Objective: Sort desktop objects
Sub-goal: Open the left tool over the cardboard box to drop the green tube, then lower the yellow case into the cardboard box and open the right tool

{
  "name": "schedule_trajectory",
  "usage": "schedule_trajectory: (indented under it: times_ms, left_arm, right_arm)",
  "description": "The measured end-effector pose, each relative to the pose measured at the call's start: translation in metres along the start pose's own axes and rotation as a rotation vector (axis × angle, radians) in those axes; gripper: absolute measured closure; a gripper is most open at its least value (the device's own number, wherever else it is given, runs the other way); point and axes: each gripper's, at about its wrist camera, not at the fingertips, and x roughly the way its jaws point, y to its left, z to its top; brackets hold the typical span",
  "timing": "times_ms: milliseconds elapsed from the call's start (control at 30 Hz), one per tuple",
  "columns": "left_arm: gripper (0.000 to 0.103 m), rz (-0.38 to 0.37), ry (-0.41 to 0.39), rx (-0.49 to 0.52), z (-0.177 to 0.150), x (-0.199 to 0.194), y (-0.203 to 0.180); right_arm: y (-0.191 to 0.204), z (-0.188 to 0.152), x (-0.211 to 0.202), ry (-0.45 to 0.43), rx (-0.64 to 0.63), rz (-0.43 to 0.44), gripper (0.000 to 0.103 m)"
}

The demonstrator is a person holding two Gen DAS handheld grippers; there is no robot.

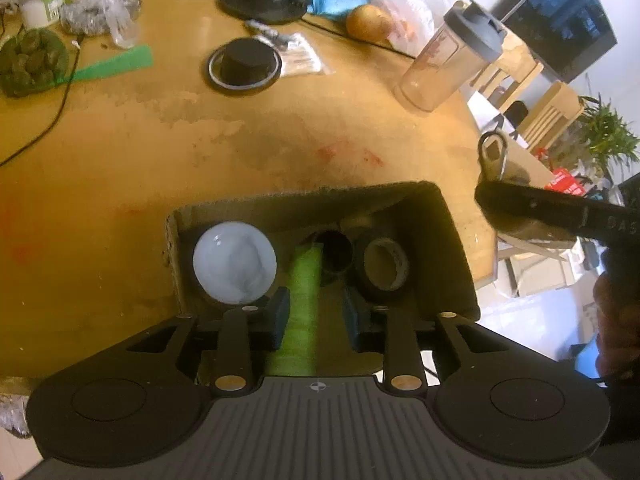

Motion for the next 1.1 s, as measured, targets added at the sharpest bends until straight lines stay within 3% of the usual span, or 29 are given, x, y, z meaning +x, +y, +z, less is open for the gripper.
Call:
schedule_trajectory:
  times_ms: [100,633,667,767,800,1100]
  left_arm:
    - [0.056,0.022,-0.04,0.02,0.0,-0.007,-0.004]
    - [0.049,0.16,-0.108,0.1,0.001,-0.018,-0.012]
    - [0.047,0.169,-0.113,0.1,0.001,-0.018,-0.012]
    - [0.027,0.193,-0.14,0.094,0.001,-0.021,-0.011]
    - [0.025,0.198,-0.15,0.092,0.002,-0.023,-0.011]
    - [0.025,0.218,-0.159,0.06,0.007,-0.024,-0.007]
  right_arm:
    - [0.003,-0.001,0.002,0.006,-0.005,0.007,0.024]
    - [0.019,-0.003,0.018,0.052,-0.045,0.023,0.024]
    - [0.02,-0.003,0.019,0.06,-0.05,0.02,0.024]
    - [0.021,-0.004,0.023,0.08,-0.064,0.013,0.024]
    - [0.021,-0.004,0.025,0.089,-0.071,0.011,0.024]
    - [0.024,-0.006,0.039,0.149,-0.131,0.004,0.024]
